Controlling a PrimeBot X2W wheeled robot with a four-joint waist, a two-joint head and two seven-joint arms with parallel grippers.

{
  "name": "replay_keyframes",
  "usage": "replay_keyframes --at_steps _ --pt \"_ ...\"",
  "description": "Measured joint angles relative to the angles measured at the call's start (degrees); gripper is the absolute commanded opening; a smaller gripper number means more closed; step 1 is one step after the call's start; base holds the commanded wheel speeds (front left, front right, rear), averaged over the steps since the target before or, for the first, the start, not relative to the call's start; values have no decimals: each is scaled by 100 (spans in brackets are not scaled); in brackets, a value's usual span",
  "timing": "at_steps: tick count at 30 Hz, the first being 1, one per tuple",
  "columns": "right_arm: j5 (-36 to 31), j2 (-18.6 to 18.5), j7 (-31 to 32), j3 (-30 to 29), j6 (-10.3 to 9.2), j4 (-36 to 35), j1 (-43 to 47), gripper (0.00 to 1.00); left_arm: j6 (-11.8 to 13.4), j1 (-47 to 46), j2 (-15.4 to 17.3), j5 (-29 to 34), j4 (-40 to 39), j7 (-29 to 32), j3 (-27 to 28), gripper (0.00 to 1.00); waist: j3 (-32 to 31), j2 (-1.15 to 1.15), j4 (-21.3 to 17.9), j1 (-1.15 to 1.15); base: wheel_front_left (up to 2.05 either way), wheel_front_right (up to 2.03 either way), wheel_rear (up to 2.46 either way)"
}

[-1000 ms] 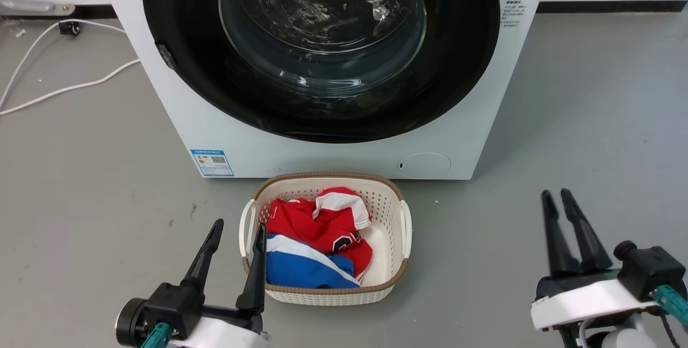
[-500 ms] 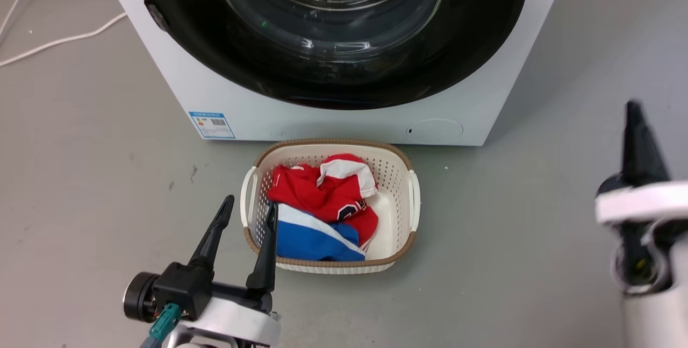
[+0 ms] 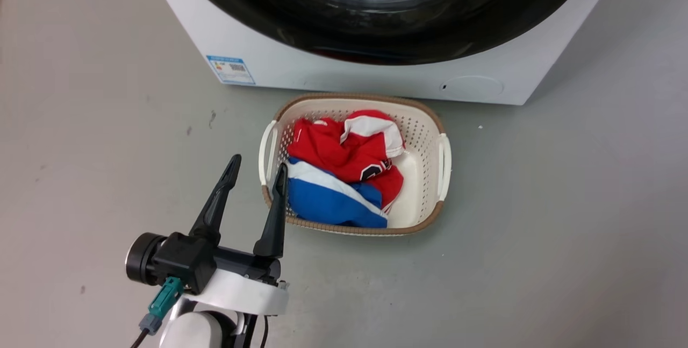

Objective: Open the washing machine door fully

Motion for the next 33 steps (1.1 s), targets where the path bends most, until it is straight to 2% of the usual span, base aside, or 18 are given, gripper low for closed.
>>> replay_keyframes --at_steps 6,9,20,33 --pt "5 -44 1204 -253 0 590 -1204 0 0 -138 0 -53 -10 0 -57 100 285 0 232 0 0 0 0" --pt "-163 -31 1595 -421 0 818 -1659 0 -1 -194 0 -64 -11 0 -123 100 406 0 347 0 0 0 0" --pt "-1182 194 2513 -966 0 1437 -2704 0 -1 -276 -2 -138 -54 0 -191 100 677 0 609 0 0 0 0" --pt "-2131 501 3238 -1749 0 1529 -3279 0 -1 -342 -1 -153 -252 0 -121 100 999 0 688 0 0 0 0"
